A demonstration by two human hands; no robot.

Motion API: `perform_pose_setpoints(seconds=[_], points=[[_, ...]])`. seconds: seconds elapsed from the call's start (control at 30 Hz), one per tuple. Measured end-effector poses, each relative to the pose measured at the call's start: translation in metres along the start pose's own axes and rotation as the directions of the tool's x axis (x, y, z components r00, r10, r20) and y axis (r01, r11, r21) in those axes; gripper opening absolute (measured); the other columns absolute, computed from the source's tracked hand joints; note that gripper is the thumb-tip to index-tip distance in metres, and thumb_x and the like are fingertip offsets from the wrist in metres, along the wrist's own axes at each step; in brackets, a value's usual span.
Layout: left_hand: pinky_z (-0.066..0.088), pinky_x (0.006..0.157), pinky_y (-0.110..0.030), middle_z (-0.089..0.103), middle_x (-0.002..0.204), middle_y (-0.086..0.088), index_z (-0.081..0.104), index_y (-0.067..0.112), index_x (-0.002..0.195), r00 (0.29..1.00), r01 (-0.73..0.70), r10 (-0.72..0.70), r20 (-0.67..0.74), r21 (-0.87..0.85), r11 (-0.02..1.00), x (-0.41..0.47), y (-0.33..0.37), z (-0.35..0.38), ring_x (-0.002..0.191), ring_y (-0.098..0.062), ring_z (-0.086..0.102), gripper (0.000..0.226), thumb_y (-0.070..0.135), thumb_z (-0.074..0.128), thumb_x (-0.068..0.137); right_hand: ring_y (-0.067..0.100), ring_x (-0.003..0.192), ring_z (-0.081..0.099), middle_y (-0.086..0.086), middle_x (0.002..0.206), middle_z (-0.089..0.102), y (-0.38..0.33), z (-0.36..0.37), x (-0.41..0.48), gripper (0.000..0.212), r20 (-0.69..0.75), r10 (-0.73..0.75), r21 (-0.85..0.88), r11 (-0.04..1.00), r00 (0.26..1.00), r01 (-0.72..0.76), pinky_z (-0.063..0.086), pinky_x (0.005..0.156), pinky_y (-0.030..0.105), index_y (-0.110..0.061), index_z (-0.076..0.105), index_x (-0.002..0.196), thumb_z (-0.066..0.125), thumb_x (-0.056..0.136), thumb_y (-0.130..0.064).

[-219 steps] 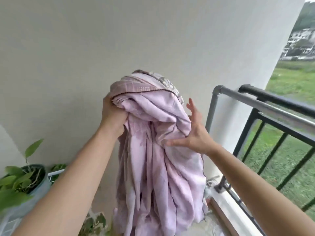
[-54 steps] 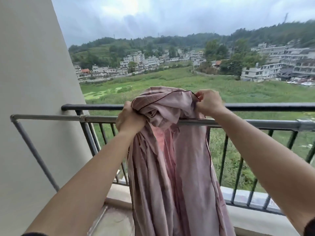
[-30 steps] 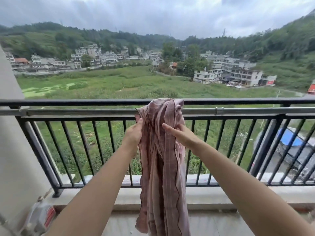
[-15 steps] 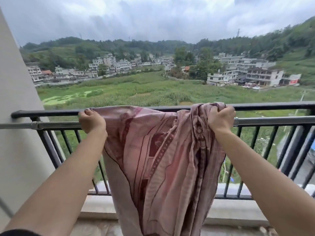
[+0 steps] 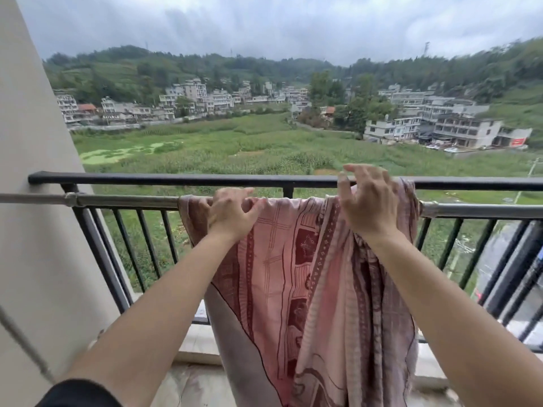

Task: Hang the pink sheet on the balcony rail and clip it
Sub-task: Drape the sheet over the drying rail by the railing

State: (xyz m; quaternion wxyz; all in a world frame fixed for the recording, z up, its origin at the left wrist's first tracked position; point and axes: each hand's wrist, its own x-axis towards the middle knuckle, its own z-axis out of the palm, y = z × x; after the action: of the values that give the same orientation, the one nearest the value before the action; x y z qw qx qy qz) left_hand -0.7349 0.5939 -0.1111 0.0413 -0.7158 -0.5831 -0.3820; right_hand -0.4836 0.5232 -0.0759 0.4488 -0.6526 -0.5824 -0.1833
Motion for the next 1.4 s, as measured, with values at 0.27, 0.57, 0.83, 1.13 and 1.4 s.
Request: perform_pose_setpoints(seconds=[0.27, 0.57, 0.83, 1.13, 1.4], points=[[0.041, 0.091, -0.039, 0.073, 0.097, -0.010, 0.073, 0.017, 0.094, 0.898, 0.275, -0.299, -0.322, -0.119, 0.954, 0.025, -0.040, -0.024, 0.093, -0.033, 0.065, 0.025, 0.033, 0.054, 0.095, 0.033, 0.120, 0.051, 0.010, 0.124, 0.063, 0.036, 0.017, -0.008, 0.047, 0.298, -0.068, -0.385, 0.904, 0.952, 0.185, 0.027, 0.110, 0.044, -0.022, 0.068, 0.119, 0.029, 0.103, -0.043], [0.047, 0.089, -0.043, 0.068, 0.104, -0.023, 0.067, 0.010, 0.097, 0.819, 0.478, -0.460, -0.343, -0.033, 0.877, 0.028, -0.153, -0.085, 0.102, -0.041, 0.060, 0.028, 0.027, 0.044, 0.097, 0.040, 0.130, 0.043, 0.018, 0.131, 0.057, -0.003, 0.032, -0.001, 0.047, 0.328, 0.203, -0.404, 0.913, 0.923, -0.058, 0.011, 0.114, 0.057, -0.014, 0.062, 0.120, 0.028, 0.100, -0.040], [0.029, 0.111, -0.053, 0.012, 0.161, 0.004, 0.022, 0.033, 0.150, 0.958, 0.159, -0.220, 0.184, 0.299, 0.941, -0.005, -0.188, -0.092, 0.147, -0.022, 0.013, 0.062, 0.033, 0.047, 0.093, 0.029, 0.119, 0.056, 0.008, 0.126, 0.062, -0.103, 0.075, -0.026, 0.063, 0.504, -0.112, -0.171, 0.959, 0.856, 0.227, 0.033, 0.108, 0.052, -0.024, 0.056, 0.130, 0.021, 0.096, -0.064], [0.036, 0.105, -0.041, 0.039, 0.139, -0.008, 0.045, 0.018, 0.133, 0.947, 0.285, -0.290, -0.136, -0.056, 0.957, -0.004, -0.240, -0.106, 0.126, -0.028, 0.041, 0.041, 0.020, 0.048, 0.092, 0.027, 0.112, 0.059, 0.006, 0.123, 0.064, -0.182, 0.124, -0.036, 0.058, 0.475, -0.228, -0.107, 0.944, 0.850, 0.313, 0.039, 0.100, 0.049, -0.024, 0.055, 0.130, 0.022, 0.099, -0.060], [0.037, 0.080, -0.029, 0.043, 0.131, -0.017, 0.038, 0.010, 0.130, 0.828, 0.415, -0.497, -0.260, -0.311, 0.855, 0.020, -0.274, -0.100, 0.106, -0.032, 0.054, 0.038, 0.031, 0.045, 0.099, 0.025, 0.076, 0.057, 0.003, 0.088, 0.063, -0.280, 0.194, -0.007, 0.044, 0.542, -0.367, 0.116, 0.923, 0.756, 0.366, 0.039, 0.065, 0.036, -0.020, 0.059, 0.089, 0.025, 0.102, -0.045]])
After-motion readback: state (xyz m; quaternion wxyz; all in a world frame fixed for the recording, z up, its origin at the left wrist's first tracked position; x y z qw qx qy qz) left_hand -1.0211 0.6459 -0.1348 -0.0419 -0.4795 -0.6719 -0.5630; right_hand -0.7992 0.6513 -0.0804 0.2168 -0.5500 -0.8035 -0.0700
